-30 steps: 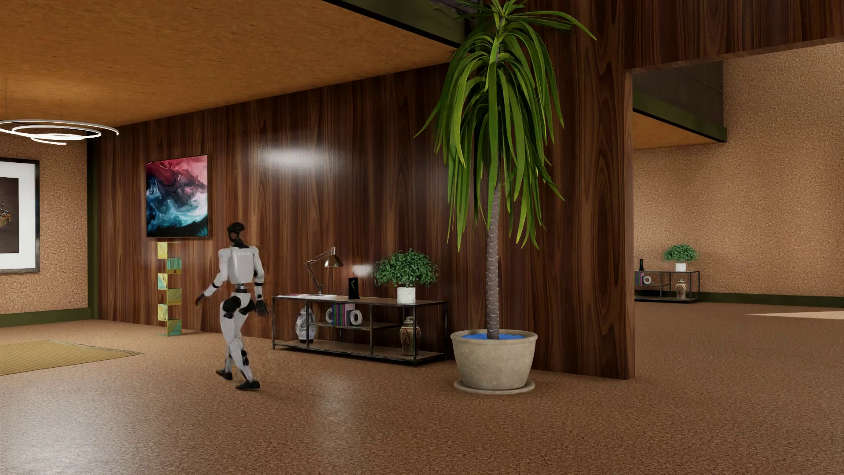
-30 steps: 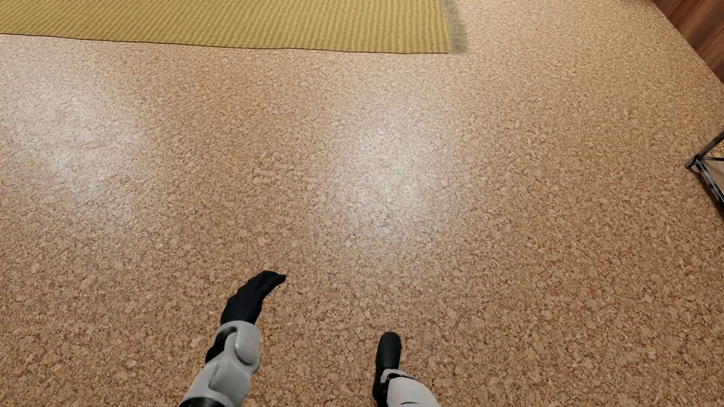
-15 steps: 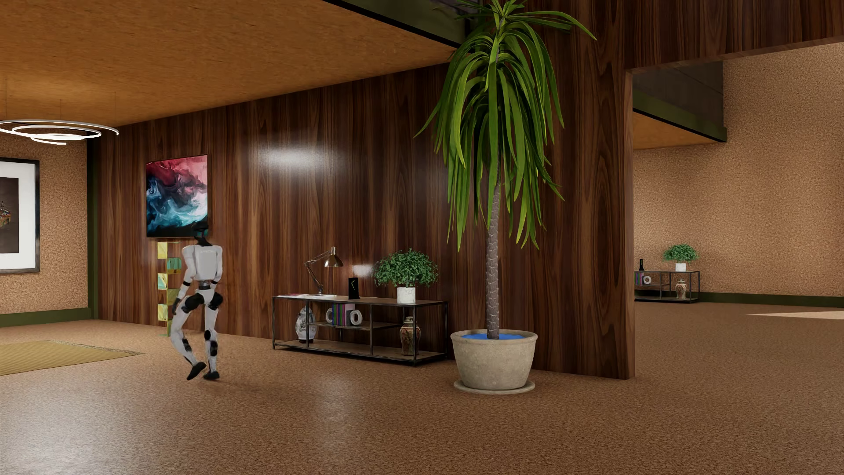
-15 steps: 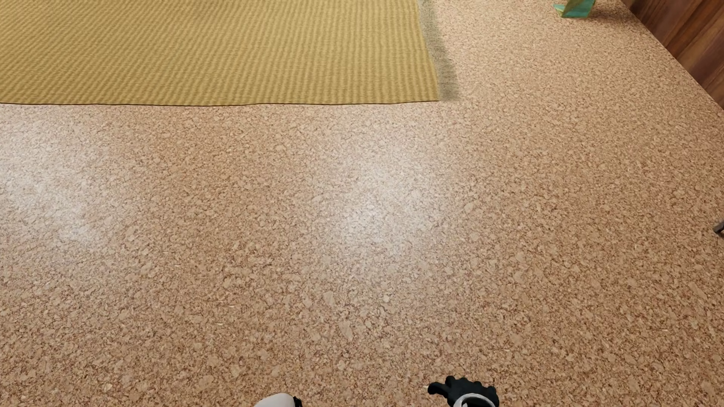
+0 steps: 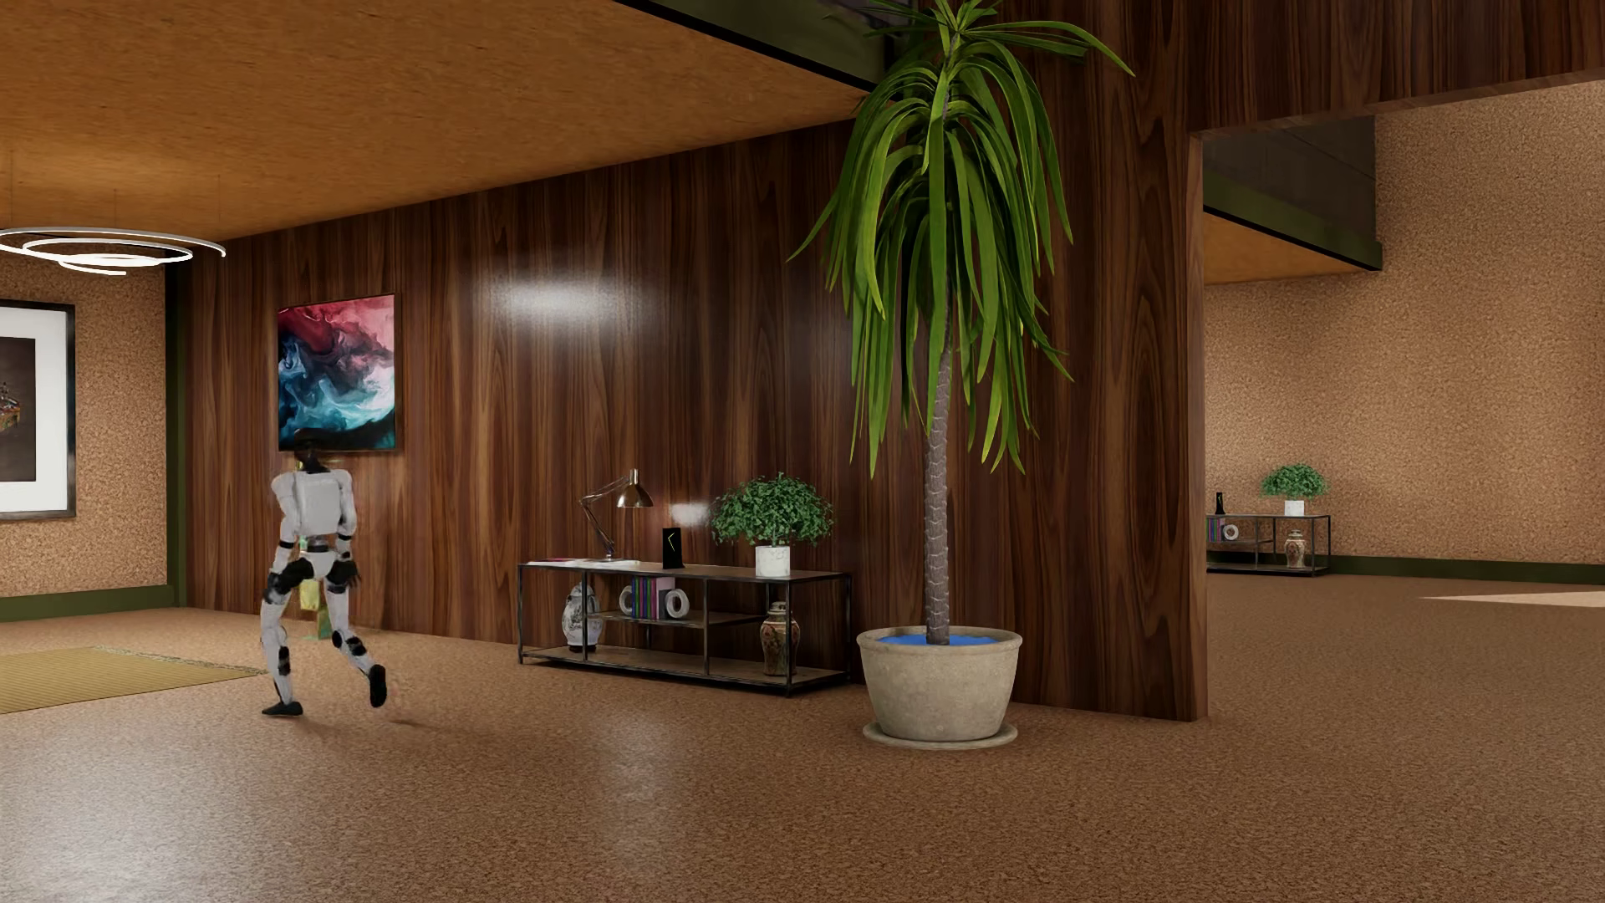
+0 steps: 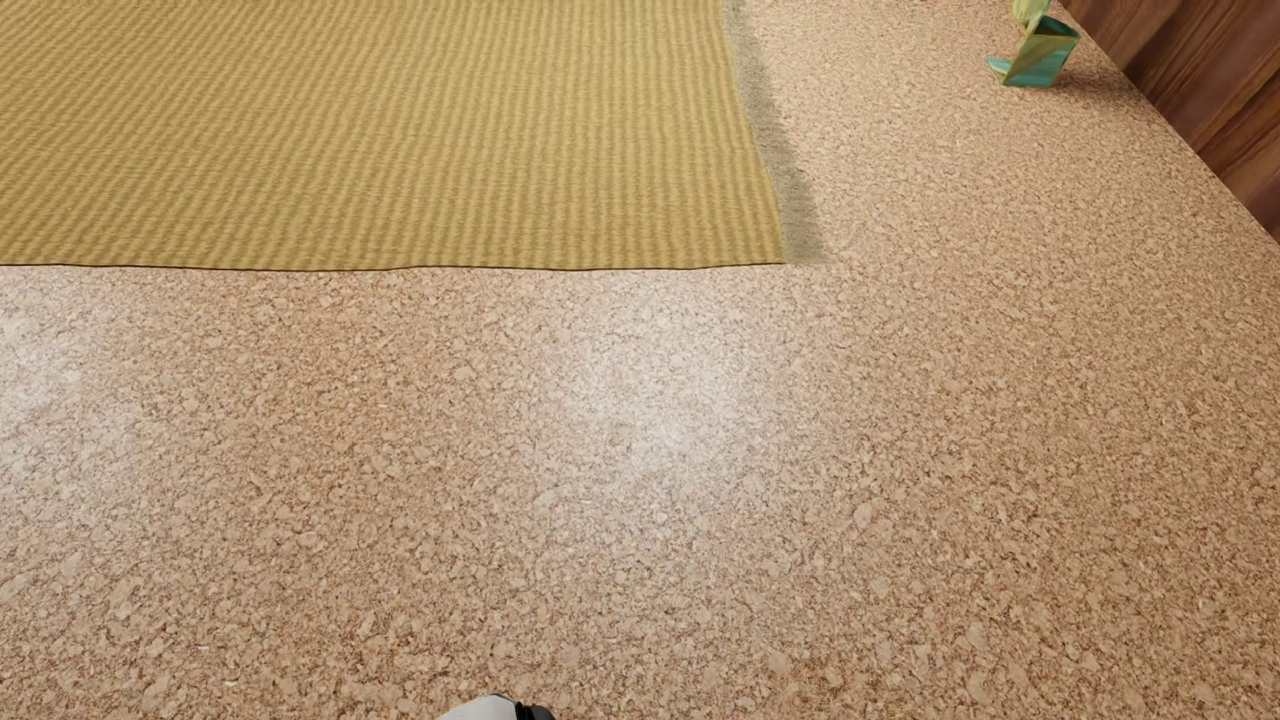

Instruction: Go to the shelves

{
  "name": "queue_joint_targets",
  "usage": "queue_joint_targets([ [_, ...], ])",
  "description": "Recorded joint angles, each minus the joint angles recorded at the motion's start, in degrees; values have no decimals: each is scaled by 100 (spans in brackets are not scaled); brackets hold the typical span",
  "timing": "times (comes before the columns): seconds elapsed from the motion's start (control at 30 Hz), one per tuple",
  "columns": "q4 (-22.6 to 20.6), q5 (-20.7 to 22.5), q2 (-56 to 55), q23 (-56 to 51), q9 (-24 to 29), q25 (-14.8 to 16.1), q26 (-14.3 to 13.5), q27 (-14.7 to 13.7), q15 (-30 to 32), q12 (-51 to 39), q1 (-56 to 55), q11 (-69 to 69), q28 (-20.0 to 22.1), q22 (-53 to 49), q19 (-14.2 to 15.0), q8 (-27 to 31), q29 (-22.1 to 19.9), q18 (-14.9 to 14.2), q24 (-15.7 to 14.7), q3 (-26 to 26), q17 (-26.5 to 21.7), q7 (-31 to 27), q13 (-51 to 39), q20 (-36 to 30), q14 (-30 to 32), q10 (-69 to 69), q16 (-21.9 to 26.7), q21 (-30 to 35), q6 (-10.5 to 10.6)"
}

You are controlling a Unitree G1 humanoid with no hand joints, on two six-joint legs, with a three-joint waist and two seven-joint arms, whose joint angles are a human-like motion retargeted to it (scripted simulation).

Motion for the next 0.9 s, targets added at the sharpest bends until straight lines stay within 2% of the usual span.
queue_joint_targets([
  [0.03,-185,-11,-484,82,0,-141,-93,-47,-284,-392,295,391,-31,103,-161,6,151,-22,135,-80,5,-68,232,-87,-137,-148,140,70,-80],
  [0.1,-533,126,-1350,8,-29,-407,-348,-61,-339,-1272,851,410,-48,143,-214,-1,220,-67,255,-267,149,-313,672,-318,-355,-483,308,92,-163],
  [0.17,-797,226,-2021,-228,-64,-339,-599,-125,-492,-2017,1399,-478,18,-90,-281,-74,241,-121,299,-452,284,-578,1006,-600,-589,-821,444,-195,-196],
  [0.23,-989,125,-2315,-367,-103,-295,-864,-170,-460,-2584,1893,-2273,127,-491,-595,-639,173,-171,320,-588,309,-788,1133,-937,-851,-1090,577,-425,-223],
  [0.27,-1092,163,-2278,-390,-124,-358,-981,-238,-336,-2784,2139,-3514,194,-727,-482,-1079,196,-199,351,-616,255,-853,1148,-1094,-966,-1232,639,-452,-240],
  [0.3,-1166,395,-2239,-428,-143,-408,-1024,-322,-150,-2933,2399,-4828,190,-971,-232,-1393,260,-238,372,-621,196,-896,1110,-1204,-1027,-1453,695,-480,-248],
  [0.33,-1254,707,-2303,-493,-159,-429,-1098,-421,-306,-2998,2668,-5837,281,-1222,254,-1396,360,-277,363,-614,111,-898,1066,-1252,-1114,-1637,718,-527,-244],
  [0.37,-1323,984,-2432,-565,-171,-439,-1187,-501,-443,-2967,2939,-6377,435,-1436,294,-1009,462,-311,331,-611,25,-893,1011,-1254,-1210,-1747,723,-576,-227],
  [0.4,-1398,1061,-2490,-617,-184,-457,-1198,-540,-673,-2866,3192,-6337,459,-1565,275,-1050,506,-323,289,-585,-48,-836,941,-1250,-1261,-1774,729,-625,-214],
  [0.43,-1427,1019,-2430,-656,-195,-439,-1188,-549,-454,-2714,3392,-6084,444,-1618,-77,-1331,490,-306,319,-569,-60,-796,866,-1295,-1244,-1711,756,-698,-181],
  [0.47,-1403,923,-2389,-701,-199,-407,-1108,-498,-208,-2550,3572,-5699,392,-1536,-840,-1544,371,-205,379,-582,-11,-831,822,-1381,-1112,-1496,767,-807,-105],
  [0.5,-1333,755,-2336,-759,-188,-356,-1005,-367,96,-2375,3599,-5255,351,-1322,-1270,-1706,160,-257,440,-618,72,-915,822,-1483,-776,-1018,735,-955,-2],
  [0.53,-1147,648,-2274,-768,-173,-246,-824,-242,6,-2183,3478,-4756,145,-951,-1479,-1804,-69,-283,509,-666,210,-929,821,-1591,-142,-302,734,-1096,115],
  [0.6,-620,687,-1987,-550,-146,2,-347,-139,-647,-1803,2704,-4182,-491,-87,-1472,-1915,-470,-868,472,-704,493,-990,619,-1545,1000,1915,729,-1222,341],
  [0.63,-264,816,-1744,-357,-137,-46,-54,-84,-898,-1600,2199,-4122,-913,321,-1432,-1924,-755,-828,447,-680,575,-980,429,-1444,1457,2910,747,-1140,446],
  [0.7,413,1206,-1153,24,-128,-356,218,-89,-1204,-984,1189,-4358,-1527,594,-1328,-1775,-1426,-453,290,-540,686,-985,-46,-1076,852,4119,766,-822,612],
  [0.73,708,1431,-854,50,-131,-373,200,-197,-1306,-601,702,-4539,-1689,522,-1284,-1620,-1708,-419,324,-429,773,-1040,-292,-973,793,4348,810,-708,664],
  [0.8,967,1802,-250,-136,-157,-220,-165,-537,-1490,286,-131,-4912,-1697,126,-1197,-1190,-1964,-186,341,-187,838,-1168,-688,-730,748,4024,815,-426,729],
  [0.87,847,2032,191,-477,-191,-344,-346,-825,-1774,1011,-738,-5052,-1471,-194,-1103,-752,-2108,-33,210,18,658,-1302,-1023,-401,669,2754,639,125,766],
  [0.9,740,2099,401,-661,-202,-391,-379,-932,-1898,1258,-870,-5138,-1390,-291,-1061,-562,-2037,-49,150,83,523,-1250,-1182,-286,781,1686,503,337,779],
])
